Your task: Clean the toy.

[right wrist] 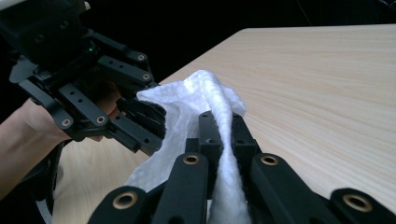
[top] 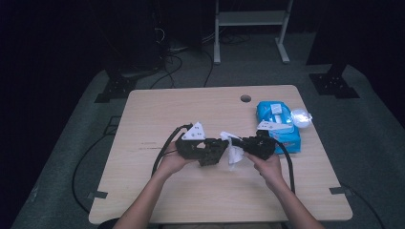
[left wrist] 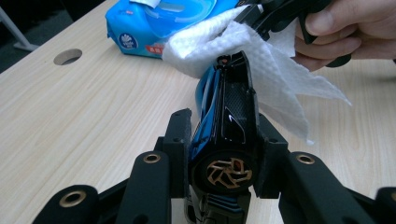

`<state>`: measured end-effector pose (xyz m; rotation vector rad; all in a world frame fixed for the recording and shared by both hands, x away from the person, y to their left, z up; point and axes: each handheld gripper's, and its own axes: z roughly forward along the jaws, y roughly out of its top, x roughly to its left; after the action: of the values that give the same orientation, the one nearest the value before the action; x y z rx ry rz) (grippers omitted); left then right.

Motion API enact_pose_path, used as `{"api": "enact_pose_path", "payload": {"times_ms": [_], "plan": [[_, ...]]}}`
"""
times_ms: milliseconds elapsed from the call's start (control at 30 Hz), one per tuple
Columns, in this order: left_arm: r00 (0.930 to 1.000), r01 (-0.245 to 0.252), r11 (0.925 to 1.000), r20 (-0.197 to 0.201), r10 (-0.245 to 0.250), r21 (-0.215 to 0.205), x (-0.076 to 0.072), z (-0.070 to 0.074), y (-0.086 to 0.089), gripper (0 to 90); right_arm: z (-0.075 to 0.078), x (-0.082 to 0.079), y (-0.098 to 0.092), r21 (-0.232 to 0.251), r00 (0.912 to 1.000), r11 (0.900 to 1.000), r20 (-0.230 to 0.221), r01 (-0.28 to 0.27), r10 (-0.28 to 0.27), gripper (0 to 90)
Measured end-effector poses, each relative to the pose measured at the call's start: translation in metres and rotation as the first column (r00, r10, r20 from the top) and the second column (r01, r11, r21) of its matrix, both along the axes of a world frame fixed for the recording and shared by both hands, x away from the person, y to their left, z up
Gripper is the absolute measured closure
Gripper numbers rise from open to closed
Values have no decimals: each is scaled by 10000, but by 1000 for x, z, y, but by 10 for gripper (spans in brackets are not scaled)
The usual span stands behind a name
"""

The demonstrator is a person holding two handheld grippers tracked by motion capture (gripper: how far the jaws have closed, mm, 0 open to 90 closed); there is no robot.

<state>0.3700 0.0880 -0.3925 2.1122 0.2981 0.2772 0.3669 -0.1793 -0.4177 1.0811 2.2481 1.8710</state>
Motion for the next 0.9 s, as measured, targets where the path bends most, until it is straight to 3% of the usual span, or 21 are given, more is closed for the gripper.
{"api": "enact_pose_path", "payload": {"times_ms": [167,300,633,767,900], "plan": [[9999,111,9994,-112,-114,-325,0,1,-1,644,9,-4,-3,60,9998,10000,205,74,-76,866],[9998,125,9997,-170,-129,-217,0,-4,-1,642,11,-5,-2,34,9994,10000,332,62,-63,866],[9991,183,9998,-377,-185,-45,1,-2,5,636,13,-6,6,129,9993,9999,355,-87,82,867],[9987,158,9997,-479,-149,168,1,1,6,624,13,-7,9,172,9991,9997,397,-175,168,867],[9995,44,9970,-323,-19,773,-1,0,2,578,12,-8,15,57,9988,9994,360,-329,327,867]]}}
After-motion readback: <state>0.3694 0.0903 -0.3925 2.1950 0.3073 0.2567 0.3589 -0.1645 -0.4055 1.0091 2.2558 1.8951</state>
